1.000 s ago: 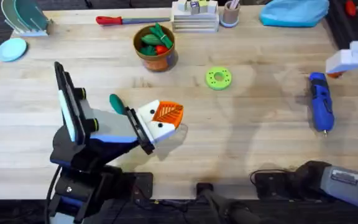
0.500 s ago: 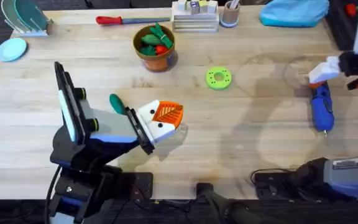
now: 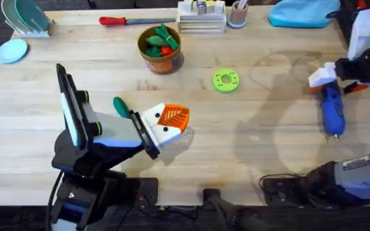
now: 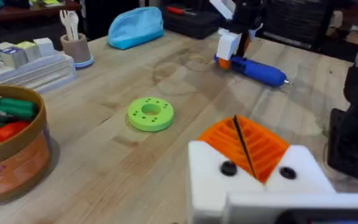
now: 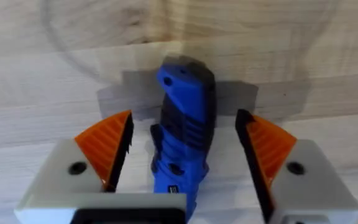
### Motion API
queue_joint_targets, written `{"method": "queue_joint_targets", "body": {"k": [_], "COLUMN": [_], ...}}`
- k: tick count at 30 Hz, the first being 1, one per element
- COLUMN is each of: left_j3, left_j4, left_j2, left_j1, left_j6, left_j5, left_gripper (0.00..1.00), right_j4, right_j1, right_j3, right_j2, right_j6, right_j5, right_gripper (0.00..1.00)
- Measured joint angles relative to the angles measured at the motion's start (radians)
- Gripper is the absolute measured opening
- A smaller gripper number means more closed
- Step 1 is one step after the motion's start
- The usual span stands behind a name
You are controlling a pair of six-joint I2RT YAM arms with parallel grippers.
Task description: Pick up the gripper from the table and insert it into the empty holder that is missing its gripper. Then pick up a screw, insert it into the mounting hole, and use the screwdriver to tighten it. Finally, clean up the table by picking up the vegetable and placing it into the bucket.
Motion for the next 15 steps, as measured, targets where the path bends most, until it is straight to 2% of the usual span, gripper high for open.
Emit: {"method": "queue_joint_targets", "body": {"k": [10, 15], "left_j3": [0.0, 0.0], "left_j4": [0.0, 0.0], "left_j2": [0.0, 0.0], "left_j1": [0.0, 0.0], "left_j6": [0.0, 0.0], "left_j5": [0.0, 0.0], "left_gripper": [0.012, 0.012], "right_j4": [0.007, 0.018], "right_j1": [0.0, 0.0], "right_j3": [-0.017, -0.034], "right_j2": [0.033, 0.02], "right_j6": [0.0, 0.0], "right_j5": [-0.011, -0.011], "right_gripper": [0.987, 0.876]}}
